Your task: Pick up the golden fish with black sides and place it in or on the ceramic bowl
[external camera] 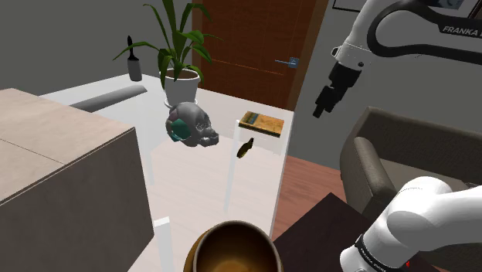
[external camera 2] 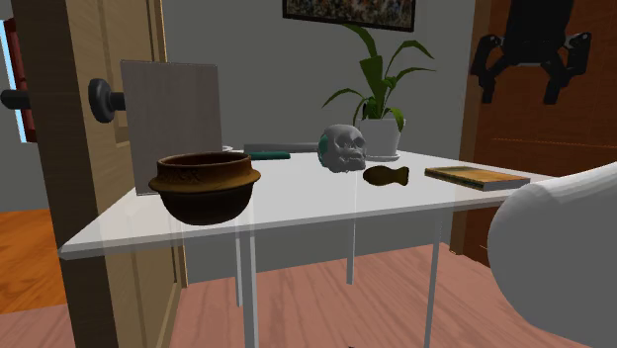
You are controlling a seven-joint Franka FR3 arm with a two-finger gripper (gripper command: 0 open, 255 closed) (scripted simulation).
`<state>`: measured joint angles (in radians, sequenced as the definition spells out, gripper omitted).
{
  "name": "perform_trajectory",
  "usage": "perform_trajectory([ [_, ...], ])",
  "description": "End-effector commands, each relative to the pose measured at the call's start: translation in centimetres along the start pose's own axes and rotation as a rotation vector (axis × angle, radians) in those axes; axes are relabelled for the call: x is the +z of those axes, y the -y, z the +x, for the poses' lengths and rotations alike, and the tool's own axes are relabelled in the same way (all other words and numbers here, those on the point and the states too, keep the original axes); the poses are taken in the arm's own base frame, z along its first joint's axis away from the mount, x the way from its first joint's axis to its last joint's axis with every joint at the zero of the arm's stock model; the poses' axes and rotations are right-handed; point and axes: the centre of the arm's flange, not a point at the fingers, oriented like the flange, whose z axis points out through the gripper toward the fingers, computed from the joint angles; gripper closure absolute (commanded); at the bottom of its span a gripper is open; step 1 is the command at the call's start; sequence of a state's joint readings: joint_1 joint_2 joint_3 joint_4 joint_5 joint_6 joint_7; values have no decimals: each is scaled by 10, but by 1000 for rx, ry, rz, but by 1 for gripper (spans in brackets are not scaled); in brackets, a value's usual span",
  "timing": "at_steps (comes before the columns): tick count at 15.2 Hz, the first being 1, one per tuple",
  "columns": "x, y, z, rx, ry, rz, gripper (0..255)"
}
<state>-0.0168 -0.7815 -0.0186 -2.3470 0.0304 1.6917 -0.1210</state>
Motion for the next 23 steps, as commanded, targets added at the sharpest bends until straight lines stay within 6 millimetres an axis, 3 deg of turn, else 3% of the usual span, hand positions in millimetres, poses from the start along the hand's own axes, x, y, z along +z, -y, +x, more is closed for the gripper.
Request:
perform_trajectory([
  [1, 0, 0, 0, 0, 0, 0, 0],
  [6, 25, 71, -15, 245, -46, -64, 0],
  [12, 62, 155, -8, 540, -100, -141, 0],
  [17, 96, 219, 18, 785, -146, -205, 0],
  [23, 140, 281, 70, 1079, -201, -282, 0],
])
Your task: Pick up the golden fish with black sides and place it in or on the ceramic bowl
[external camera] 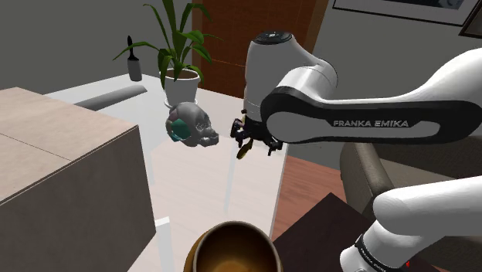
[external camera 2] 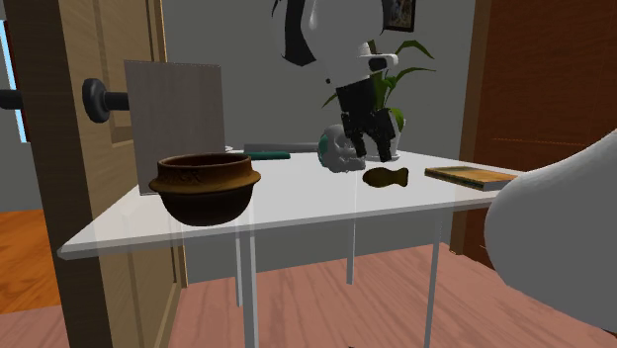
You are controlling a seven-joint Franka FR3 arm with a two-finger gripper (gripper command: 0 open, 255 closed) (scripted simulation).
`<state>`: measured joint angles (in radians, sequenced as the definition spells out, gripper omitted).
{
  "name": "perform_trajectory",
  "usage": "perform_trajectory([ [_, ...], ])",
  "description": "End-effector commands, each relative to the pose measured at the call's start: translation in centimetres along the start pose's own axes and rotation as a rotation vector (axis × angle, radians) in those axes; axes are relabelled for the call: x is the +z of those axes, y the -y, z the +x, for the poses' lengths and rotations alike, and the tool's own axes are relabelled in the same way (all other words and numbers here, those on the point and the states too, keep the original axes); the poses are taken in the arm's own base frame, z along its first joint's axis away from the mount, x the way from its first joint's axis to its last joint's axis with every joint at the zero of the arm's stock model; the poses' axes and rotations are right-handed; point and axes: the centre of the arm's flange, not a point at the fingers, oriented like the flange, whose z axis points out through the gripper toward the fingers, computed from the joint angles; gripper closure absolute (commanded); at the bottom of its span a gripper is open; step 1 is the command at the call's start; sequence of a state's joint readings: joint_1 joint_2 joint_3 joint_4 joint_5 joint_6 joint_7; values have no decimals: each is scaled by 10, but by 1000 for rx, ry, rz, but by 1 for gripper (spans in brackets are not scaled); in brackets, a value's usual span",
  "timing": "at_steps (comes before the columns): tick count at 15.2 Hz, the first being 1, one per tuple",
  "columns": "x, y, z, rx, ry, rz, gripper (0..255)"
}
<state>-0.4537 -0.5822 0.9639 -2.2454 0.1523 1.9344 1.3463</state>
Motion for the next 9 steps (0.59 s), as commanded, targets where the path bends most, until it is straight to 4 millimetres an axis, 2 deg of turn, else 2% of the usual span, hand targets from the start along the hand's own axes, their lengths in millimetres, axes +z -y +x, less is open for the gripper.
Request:
perform_trajectory([
  [1, 10, 29, -11, 109, -16, -24, 0],
  [3, 21, 57, -16, 207, -34, -50, 0],
  [4, 23, 64, -17, 231, -38, -56, 0],
  [9, 49, 63, -16, 231, -38, -56, 0],
])
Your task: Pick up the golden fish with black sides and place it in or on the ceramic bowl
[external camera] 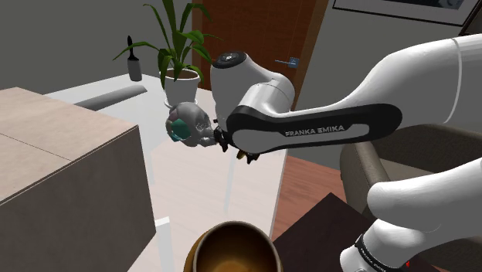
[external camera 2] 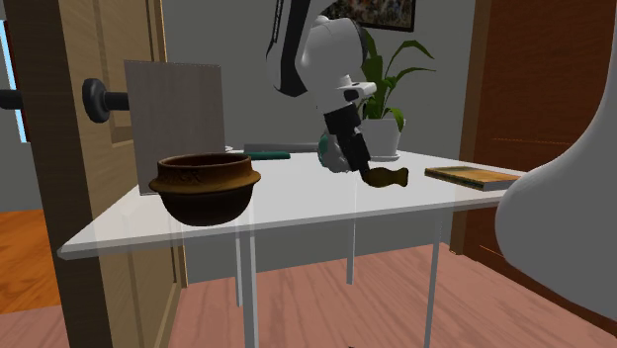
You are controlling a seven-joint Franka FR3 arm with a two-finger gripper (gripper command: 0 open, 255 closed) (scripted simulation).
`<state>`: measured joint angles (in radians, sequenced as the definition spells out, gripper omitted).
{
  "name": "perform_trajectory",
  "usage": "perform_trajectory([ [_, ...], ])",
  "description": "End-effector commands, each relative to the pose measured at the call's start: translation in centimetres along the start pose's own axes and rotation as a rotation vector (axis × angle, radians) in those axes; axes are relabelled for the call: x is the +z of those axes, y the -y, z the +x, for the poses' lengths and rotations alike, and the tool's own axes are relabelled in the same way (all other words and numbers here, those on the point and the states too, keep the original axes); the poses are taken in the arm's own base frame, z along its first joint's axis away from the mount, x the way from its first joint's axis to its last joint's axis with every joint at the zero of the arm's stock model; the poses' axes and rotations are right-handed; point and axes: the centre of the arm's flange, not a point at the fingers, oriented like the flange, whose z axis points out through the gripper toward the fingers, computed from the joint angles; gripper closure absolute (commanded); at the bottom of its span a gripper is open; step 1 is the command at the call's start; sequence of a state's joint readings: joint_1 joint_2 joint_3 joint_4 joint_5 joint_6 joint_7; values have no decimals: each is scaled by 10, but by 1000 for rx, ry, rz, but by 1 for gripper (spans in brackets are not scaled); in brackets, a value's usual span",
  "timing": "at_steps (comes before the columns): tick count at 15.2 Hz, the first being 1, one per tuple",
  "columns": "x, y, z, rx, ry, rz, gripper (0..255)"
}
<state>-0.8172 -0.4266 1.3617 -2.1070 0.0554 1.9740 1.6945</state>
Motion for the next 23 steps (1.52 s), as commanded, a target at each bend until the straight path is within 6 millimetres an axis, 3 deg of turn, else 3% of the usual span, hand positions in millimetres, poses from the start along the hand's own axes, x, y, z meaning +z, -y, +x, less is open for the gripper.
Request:
perform_trajectory([
  [1, 11, 1, 1, 1, 0, 0, 0],
  [3, 19, 1, 1, 1, 0, 0, 0],
  [10, 19, 1, 1, 2, 0, 0, 0],
  [11, 19, 1, 1, 2, 0, 0, 255],
  [20, 19, 1, 1, 1, 0, 0, 255],
  [23, 5, 1, 6, 1, 0, 0, 255],
])
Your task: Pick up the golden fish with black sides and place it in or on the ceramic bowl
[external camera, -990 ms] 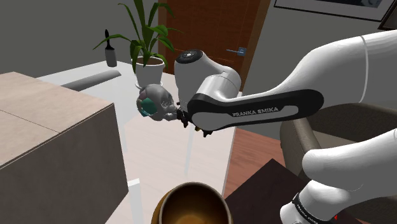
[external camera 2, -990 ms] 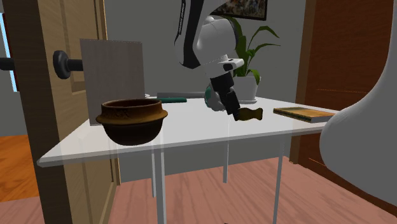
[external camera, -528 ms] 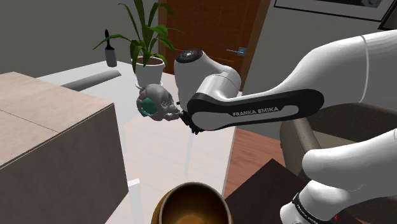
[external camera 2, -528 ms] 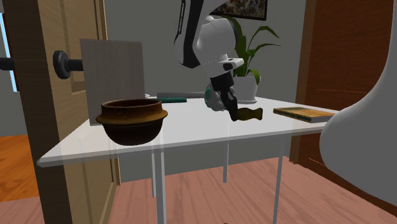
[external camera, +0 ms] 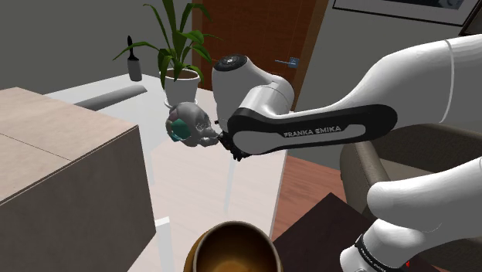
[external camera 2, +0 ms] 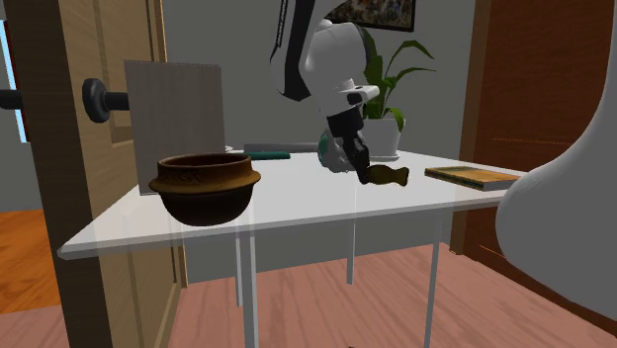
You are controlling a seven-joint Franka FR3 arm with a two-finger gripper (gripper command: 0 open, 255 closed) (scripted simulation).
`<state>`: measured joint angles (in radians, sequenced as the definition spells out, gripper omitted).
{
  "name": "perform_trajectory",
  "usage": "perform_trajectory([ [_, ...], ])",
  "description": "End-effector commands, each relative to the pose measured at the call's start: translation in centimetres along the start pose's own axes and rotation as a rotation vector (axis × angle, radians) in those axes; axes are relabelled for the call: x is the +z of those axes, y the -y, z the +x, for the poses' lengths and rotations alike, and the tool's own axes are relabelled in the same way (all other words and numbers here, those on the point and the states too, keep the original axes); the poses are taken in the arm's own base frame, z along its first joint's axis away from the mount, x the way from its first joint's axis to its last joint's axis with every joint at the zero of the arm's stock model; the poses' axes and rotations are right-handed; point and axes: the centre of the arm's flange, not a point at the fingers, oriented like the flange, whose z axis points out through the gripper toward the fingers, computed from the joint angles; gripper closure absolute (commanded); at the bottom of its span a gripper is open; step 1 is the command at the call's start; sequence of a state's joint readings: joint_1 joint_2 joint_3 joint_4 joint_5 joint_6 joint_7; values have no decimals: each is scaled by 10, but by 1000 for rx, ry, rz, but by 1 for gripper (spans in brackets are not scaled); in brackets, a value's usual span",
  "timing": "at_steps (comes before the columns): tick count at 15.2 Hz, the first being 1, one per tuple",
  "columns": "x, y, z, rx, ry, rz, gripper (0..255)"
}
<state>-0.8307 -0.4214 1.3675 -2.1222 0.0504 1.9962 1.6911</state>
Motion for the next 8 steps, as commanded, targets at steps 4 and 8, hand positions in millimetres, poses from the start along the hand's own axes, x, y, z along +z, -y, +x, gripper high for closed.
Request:
perform_trajectory([
  [4, -24, 0, 9, 0, 0, -1, 255],
  [8, -43, 1, 17, 0, 0, -1, 255],
])
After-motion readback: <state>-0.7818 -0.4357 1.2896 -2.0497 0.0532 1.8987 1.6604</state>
